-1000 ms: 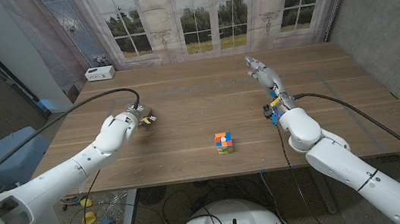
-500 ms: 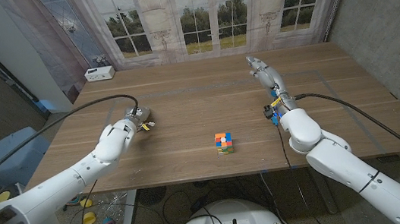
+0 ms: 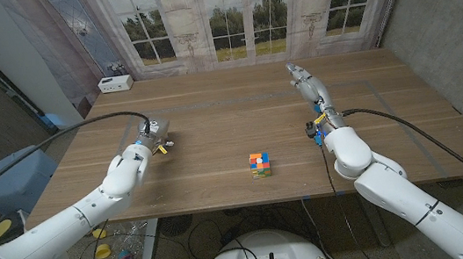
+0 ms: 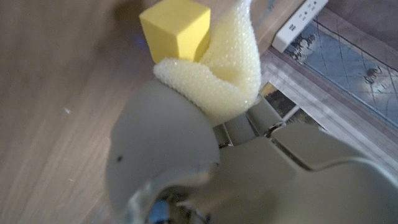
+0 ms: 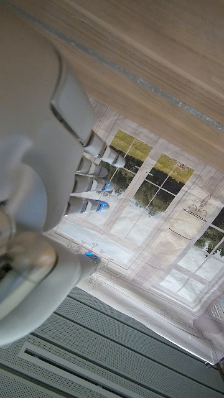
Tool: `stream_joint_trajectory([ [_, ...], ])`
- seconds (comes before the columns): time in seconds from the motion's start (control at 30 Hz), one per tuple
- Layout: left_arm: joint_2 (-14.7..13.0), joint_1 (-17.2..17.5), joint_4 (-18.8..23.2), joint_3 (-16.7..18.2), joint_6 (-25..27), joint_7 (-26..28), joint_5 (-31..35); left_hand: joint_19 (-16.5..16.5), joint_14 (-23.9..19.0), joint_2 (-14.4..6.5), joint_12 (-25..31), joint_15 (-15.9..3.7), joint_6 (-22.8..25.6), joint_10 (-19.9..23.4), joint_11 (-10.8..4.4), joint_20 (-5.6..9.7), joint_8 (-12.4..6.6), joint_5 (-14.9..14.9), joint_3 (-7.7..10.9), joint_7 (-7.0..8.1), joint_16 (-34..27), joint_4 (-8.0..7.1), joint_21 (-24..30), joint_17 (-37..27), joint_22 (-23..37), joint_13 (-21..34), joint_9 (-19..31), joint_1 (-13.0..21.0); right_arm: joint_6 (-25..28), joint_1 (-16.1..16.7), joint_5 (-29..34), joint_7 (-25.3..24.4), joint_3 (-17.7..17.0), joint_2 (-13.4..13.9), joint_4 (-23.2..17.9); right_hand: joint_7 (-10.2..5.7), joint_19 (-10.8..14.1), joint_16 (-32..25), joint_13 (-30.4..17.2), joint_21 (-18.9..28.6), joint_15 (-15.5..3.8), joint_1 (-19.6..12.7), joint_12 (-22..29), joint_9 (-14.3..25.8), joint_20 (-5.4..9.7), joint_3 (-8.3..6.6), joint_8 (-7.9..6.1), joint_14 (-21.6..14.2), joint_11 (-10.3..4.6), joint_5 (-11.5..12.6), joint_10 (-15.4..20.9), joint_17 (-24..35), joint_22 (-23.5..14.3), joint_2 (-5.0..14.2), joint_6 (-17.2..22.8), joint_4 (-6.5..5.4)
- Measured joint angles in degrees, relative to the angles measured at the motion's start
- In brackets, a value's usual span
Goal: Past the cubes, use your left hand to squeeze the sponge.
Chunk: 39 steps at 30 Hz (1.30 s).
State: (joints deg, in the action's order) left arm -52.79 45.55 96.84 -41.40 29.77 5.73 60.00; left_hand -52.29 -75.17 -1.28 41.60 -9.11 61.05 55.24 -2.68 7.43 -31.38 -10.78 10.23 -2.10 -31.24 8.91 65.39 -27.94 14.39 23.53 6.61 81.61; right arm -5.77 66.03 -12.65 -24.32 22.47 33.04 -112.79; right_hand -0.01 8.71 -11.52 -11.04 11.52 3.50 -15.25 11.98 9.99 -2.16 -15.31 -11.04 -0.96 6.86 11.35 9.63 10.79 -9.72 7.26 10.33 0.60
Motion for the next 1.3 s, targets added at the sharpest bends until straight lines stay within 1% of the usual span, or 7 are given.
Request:
stream_joint_trajectory([
  [0.07, -0.17, -0.01, 0.64, 0.62, 0.62, 2.22, 0.38, 0.01, -0.01, -0.68, 0.01, -0.01, 0.1, 0.0, 0.0, -0.01, 0.0, 0.0, -0.07, -0.06, 0.0, -0.07, 0.23, 0.0, -0.32, 0.0, 0.0, -0.21, -0.26, 0.42, 0.16, -0.18, -0.24, -0.01, -0.14, 0.0, 0.0, 0.0, 0.0, 0.0, 0.18, 0.0, 0.0, 0.0, 0.0, 0.0, 0.0, -0.18, 0.0, 0.0, 0.0, 0.0, 0.0, 0.0, 0.0, 0.0],
  [0.23, -0.36, 0.02, 1.65, 1.45, 1.33, 5.47, 1.04, 0.01, -0.22, -0.97, 0.01, -0.04, 0.26, 0.09, -0.09, -0.02, 0.04, 0.0, 0.17, -0.06, 0.42, -0.31, 0.57, 0.35, -0.83, 0.0, 0.0, 0.07, -0.71, 1.11, 0.55, -0.53, -0.64, 0.0, -0.58, -0.32, 0.22, 0.0, 0.0, 0.0, 0.18, 0.0, 0.0, 0.0, 0.22, 0.0, 0.0, -0.18, 0.0, 0.0, 0.0, 0.0, 0.0, 0.0, 0.32, 0.0],
  [0.67, 0.01, 0.62, 3.82, 3.97, 1.87, 9.99, 0.2, 0.23, -0.5, -1.12, 0.01, -0.11, 0.27, -0.12, -0.31, -0.25, 0.23, 0.0, 0.66, -0.07, 0.86, -0.3, 1.18, 0.48, -1.87, 0.0, 0.0, 0.22, -1.05, 2.3, 1.85, -1.15, -1.45, 0.23, -1.75, -0.32, 0.63, 0.0, 0.0, 0.0, 0.18, 0.0, 0.0, 0.0, 0.0, 0.0, 0.0, -0.17, 0.0, 0.0, -0.01, 0.0, 0.0, 0.0, 0.31, 0.0],
  [0.93, 1.41, 1.47, 4.9, 6.72, 0.4, 13.92, -4.66, 0.44, -0.59, -1.11, -0.44, -0.02, 0.36, -0.1, -0.33, -0.05, 0.44, 0.0, 0.76, -0.16, 1.2, -0.4, 1.62, 0.71, -2.41, 0.31, 0.01, 0.22, -0.87, 3.12, 2.55, -1.48, -1.85, 0.46, -2.51, -0.32, 0.62, 0.0, 0.0, 0.0, 0.18, -0.02, 0.0, 0.0, 0.0, -0.17, 0.0, -0.17, -0.22, 0.0, 0.21, 0.0, 0.0, 0.01, 0.31, 0.17],
  [1.03, 1.41, 1.47, 4.9, 6.72, -0.8, 15.28, -7.54, 0.76, -0.6, -1.11, -0.55, -0.01, 0.36, -0.04, -0.39, -0.35, 0.52, 0.0, 0.89, -0.16, 1.31, -0.53, 1.62, 0.75, -2.63, 0.31, 0.01, 0.22, -0.87, 3.51, 2.55, -1.48, -2.06, 0.53, -2.83, -0.32, 0.62, 0.0, 0.0, 0.0, 0.18, -0.31, 0.0, 0.0, 0.0, -0.24, 0.0, -0.17, -0.21, 0.0, 0.21, -0.01, 0.0, 0.31, 0.31, 0.23],
  [1.07, 2.12, 1.88, 5.34, 8.25, -1.24, 15.72, -8.56, 0.76, -0.6, -1.11, -0.61, -0.01, 0.36, -0.04, -0.39, -0.35, 0.6, 0.0, 0.9, -0.16, 1.32, -0.53, 1.86, 0.74, -2.73, 0.32, 0.01, 0.22, -0.72, 3.66, 2.82, -1.64, -2.11, 0.55, -2.93, -0.31, 0.62, 0.0, 0.0, 0.0, 0.18, -0.31, 0.0, 0.0, 0.0, -0.24, 0.0, -0.17, -0.21, 0.0, 0.21, -0.01, 0.0, 0.31, 0.31, 0.23],
  [1.3, 2.89, 2.4, 6.01, 10.29, -4.05, 17.79, -15.38, 0.75, -0.61, -1.1, -0.66, 0.0, 0.34, -0.34, -0.7, -0.35, 0.43, 0.0, 1.14, -0.16, 1.34, -0.28, 2.23, 0.42, -3.01, 0.33, 0.01, 0.21, -0.5, 4.34, 3.16, -1.85, -2.44, 0.57, -3.32, -0.31, 0.62, 0.0, 0.0, 0.0, 0.18, -0.31, 0.0, 0.0, 0.0, -0.23, 0.0, -0.17, -0.21, 0.0, 0.2, 0.0, 0.0, 0.31, 0.31, 0.23],
])
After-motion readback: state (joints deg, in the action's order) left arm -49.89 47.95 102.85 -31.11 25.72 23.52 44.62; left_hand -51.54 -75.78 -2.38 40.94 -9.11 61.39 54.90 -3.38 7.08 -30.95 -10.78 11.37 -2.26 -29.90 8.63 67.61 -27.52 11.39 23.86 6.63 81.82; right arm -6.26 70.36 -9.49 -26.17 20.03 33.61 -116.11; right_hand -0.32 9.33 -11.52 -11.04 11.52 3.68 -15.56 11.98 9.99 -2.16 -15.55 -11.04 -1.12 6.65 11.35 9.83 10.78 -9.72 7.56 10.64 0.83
